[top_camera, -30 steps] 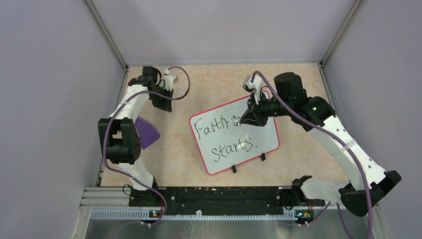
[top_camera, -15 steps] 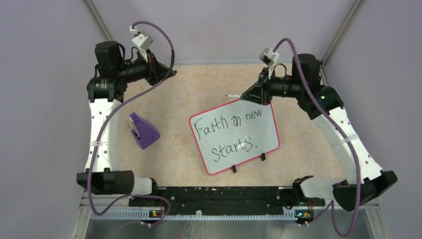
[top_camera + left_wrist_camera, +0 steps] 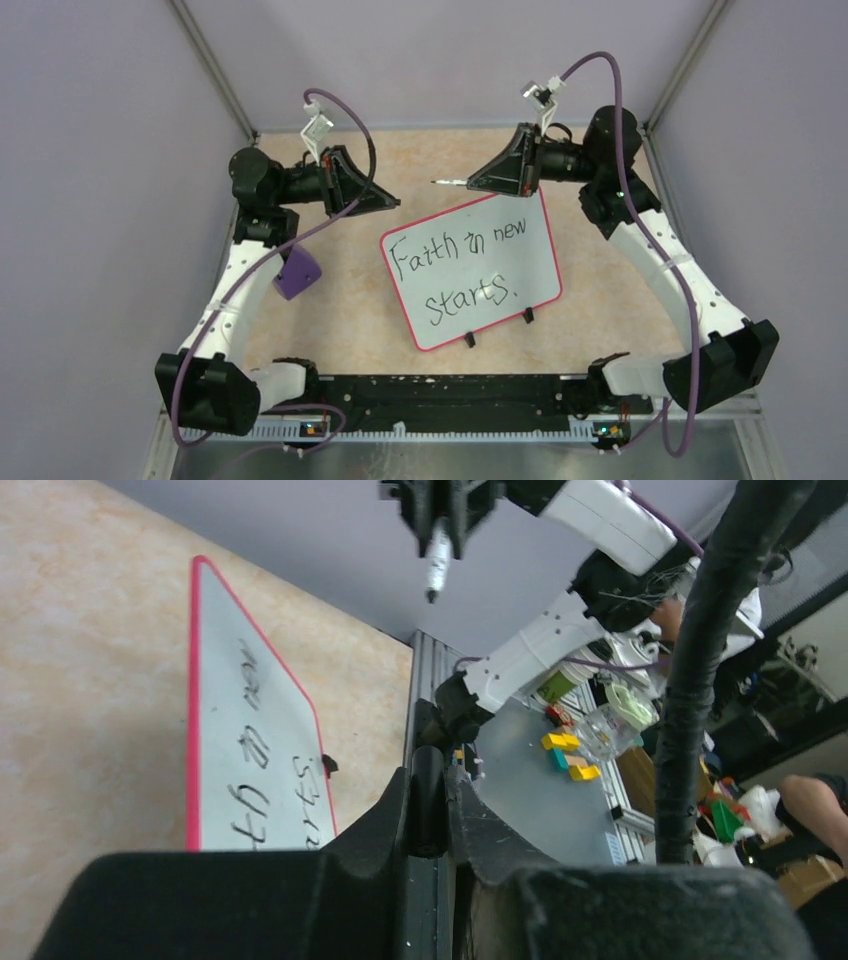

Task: Write a sentence on the whiteboard
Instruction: Insert the whiteboard marker without the cap into the pen cap.

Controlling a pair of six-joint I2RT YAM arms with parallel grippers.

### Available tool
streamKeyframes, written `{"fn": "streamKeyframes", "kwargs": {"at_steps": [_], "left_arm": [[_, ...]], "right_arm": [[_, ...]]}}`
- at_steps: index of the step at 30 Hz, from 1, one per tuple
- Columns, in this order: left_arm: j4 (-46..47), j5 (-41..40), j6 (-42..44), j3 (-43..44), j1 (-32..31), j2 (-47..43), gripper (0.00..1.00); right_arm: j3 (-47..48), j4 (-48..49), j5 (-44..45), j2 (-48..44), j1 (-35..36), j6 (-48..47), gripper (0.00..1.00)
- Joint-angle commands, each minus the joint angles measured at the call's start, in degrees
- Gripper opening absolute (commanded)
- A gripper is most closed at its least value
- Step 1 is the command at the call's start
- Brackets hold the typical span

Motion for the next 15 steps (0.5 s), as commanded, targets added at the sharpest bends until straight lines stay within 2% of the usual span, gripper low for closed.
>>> {"fn": "streamKeyframes", "kwargs": {"at_steps": [1,4,8,15], "left_arm": [[17.4,-1.3,-11.2,-1.4,-3.5,-4.1,0.00],[17.2,-3.4,-10.9,-2.0,-3.1,-4.2,0.00],[10.2,-3.6,-5.2,-1.1,-3.1,-4.3,0.00],[12.2,-3.6,-7.0,-3.0,-3.4,-5.5,0.00]], "right_arm": [[0.1,12.3,-2.7,0.1,1.9,8.7,0.00],[-0.4,11.6,-2.0,0.2,1.8,8.3,0.00],[1.1,6.5,-0.9,0.5,1.7,4.1,0.00],[-2.3,12.2,-2.5,-0.3,2.0,8.2,0.00]]}}
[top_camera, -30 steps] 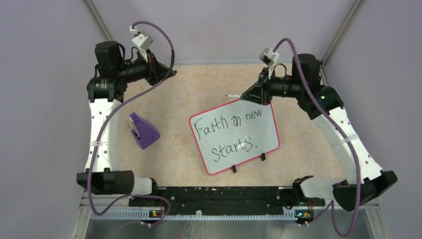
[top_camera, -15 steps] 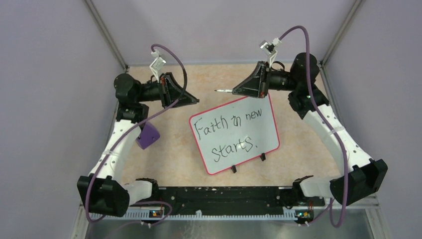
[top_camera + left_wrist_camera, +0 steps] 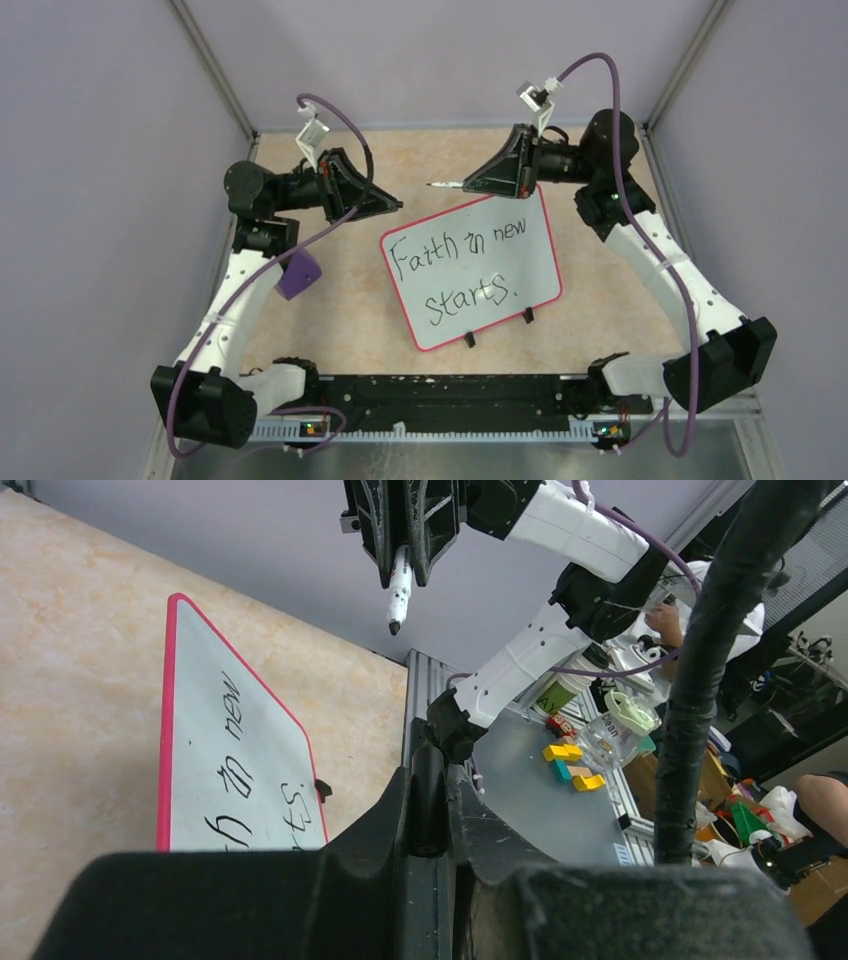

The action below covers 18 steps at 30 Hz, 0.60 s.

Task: Write a sentence on the whiteboard
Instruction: Insert the whiteboard marker without the cap into the pen cap.

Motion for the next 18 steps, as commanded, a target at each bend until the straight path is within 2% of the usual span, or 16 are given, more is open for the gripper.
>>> {"fn": "streamKeyframes", "kwargs": {"at_steps": [1,8,18], "left_arm": [[3.1,-0.8,-0.7,-1.3,-0.2,-1.6,0.00],[15.1,-2.5,-9.8,-1.7,-1.3,0.3,0.00],[12.9,-3.1,-8.0,-1.3,-2.6,1.5,0.00]], "right_arm": [[-2.2,4.6,-1.4,-1.3,0.6,2.3,0.00],[-5.1,6.9,-1.7,-2.6,1.4,3.5,0.00],[-2.6,7.8,-3.0,-0.9,4.2,4.0,0.00]]}}
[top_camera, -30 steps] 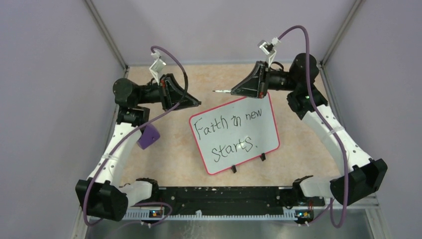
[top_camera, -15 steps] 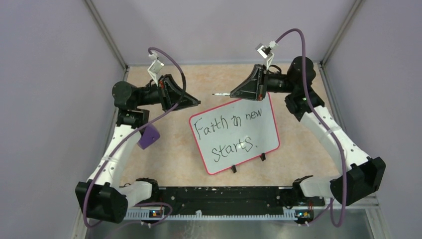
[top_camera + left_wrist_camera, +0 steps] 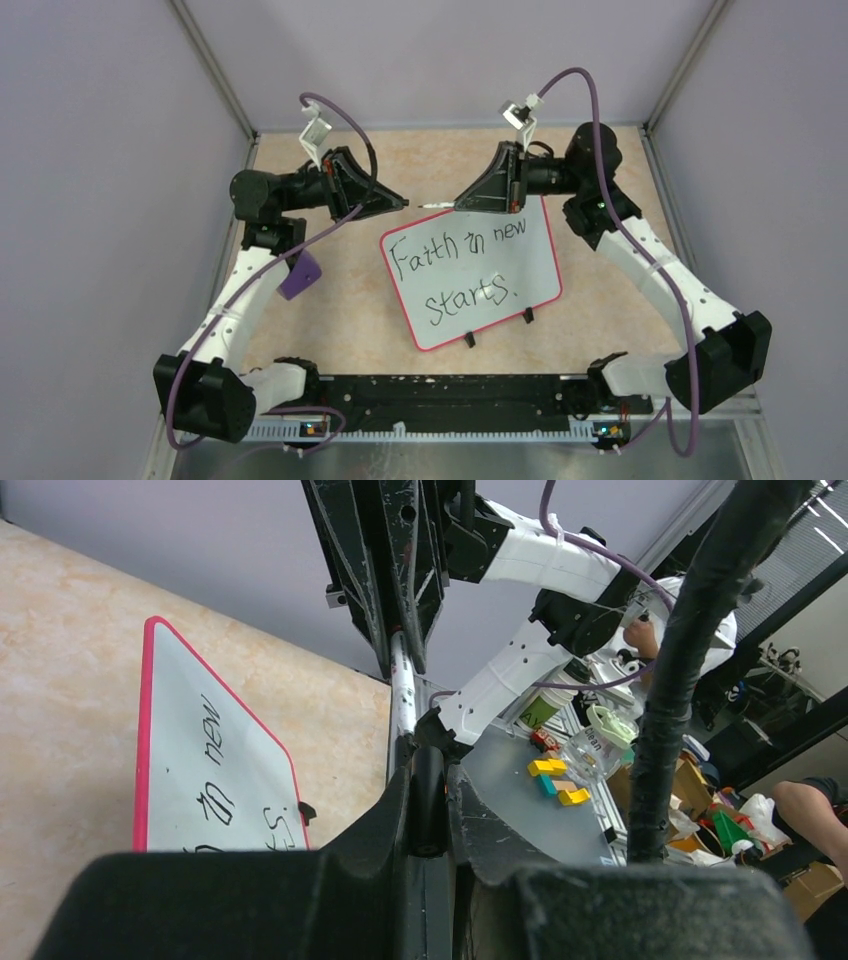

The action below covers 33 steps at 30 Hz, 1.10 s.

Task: Write a sentence on the whiteboard
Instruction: Insert the whiteboard marker without the cap into the pen cap.

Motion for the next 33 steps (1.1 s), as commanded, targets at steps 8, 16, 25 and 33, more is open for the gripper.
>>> {"fn": "streamKeyframes", "kwargs": {"at_steps": [8,16,25,33], "left_arm": [[-1.2,0.8,2.1,0.4,-0.7,-0.9,0.00],[-3.8,1.1,3.8,0.5,-1.4,-1.0,0.00],[-4.1,0.8,3.3,0.6,-1.9,-1.0,0.00],[-1.9,0.7,1.2,0.5,-2.1,-1.0,0.00]], "right_arm": [[3.1,3.1,-2.2,-1.0,1.6,0.5,0.00],[3.6,3.5,-2.3,-0.5,1.9,1.0,0.00],[3.7,3.1,-2.1,-0.5,2.0,0.5,0.00],[3.9,2.6,-1.9,-0.1,2.1,0.3,0.00]]}}
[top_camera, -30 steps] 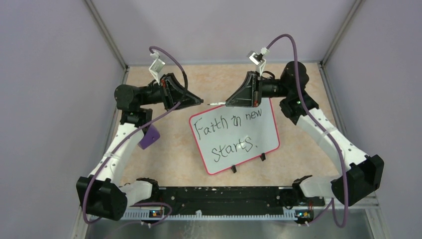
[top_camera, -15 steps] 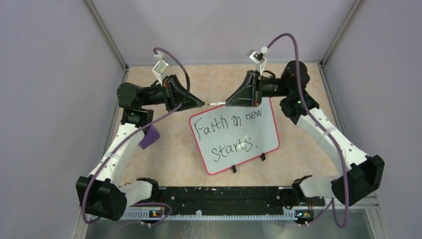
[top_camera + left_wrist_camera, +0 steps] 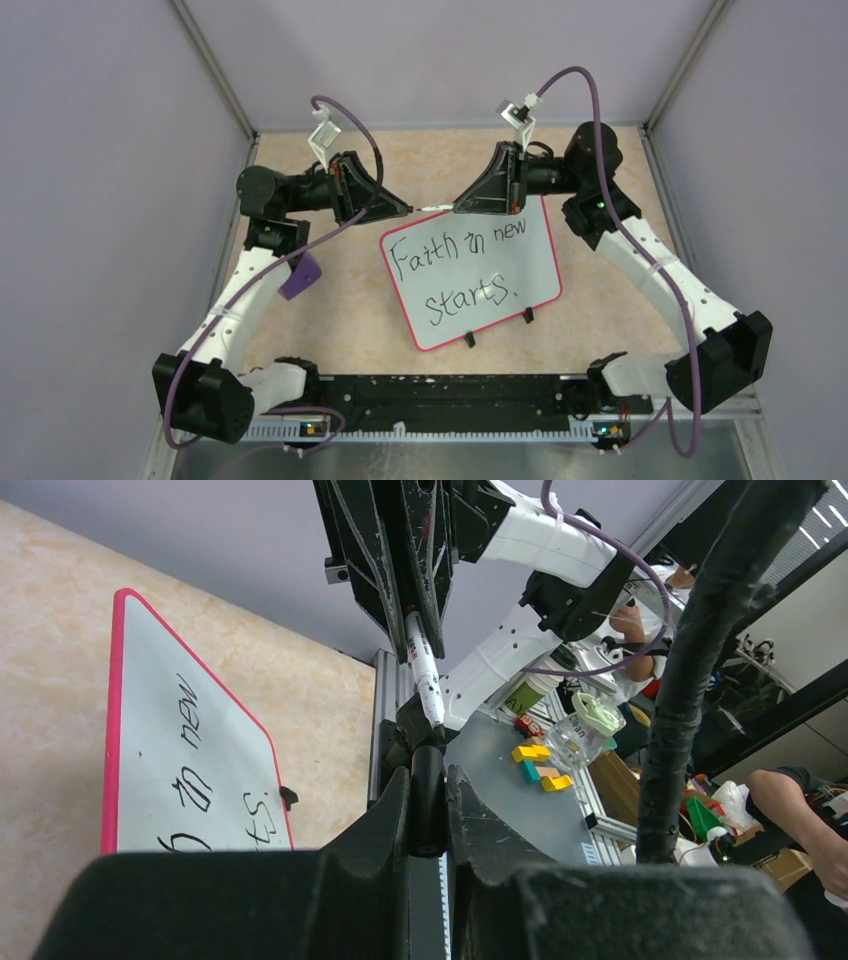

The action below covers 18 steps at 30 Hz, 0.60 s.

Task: Write a sentence on the whiteboard
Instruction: Insert the whiteboard marker without the cap into the pen cap.

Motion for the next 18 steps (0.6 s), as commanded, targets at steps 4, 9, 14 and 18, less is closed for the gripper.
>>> {"fn": "streamKeyframes", "kwargs": {"at_steps": [4,9,14,18], "left_arm": [[4.2,-0.2,-2.3,0.3,-0.6,-1.0,0.00],[4.9,-0.2,-3.0,0.2,-0.8,-1.1,0.00],[5.1,-0.4,-3.4,0.2,-1.1,-1.1,0.00],[5.1,-0.7,-3.4,0.3,-1.1,-0.8,0.00]], "right_arm": [[3.3,1.3,-0.3,-0.1,0.8,-1.1,0.00],[3.5,0.7,-0.1,0.1,0.9,-1.6,0.00],[3.9,0.5,-0.1,0.2,0.9,-1.7,0.00],[4.2,0.5,0.0,0.1,1.0,-1.7,0.00]]}}
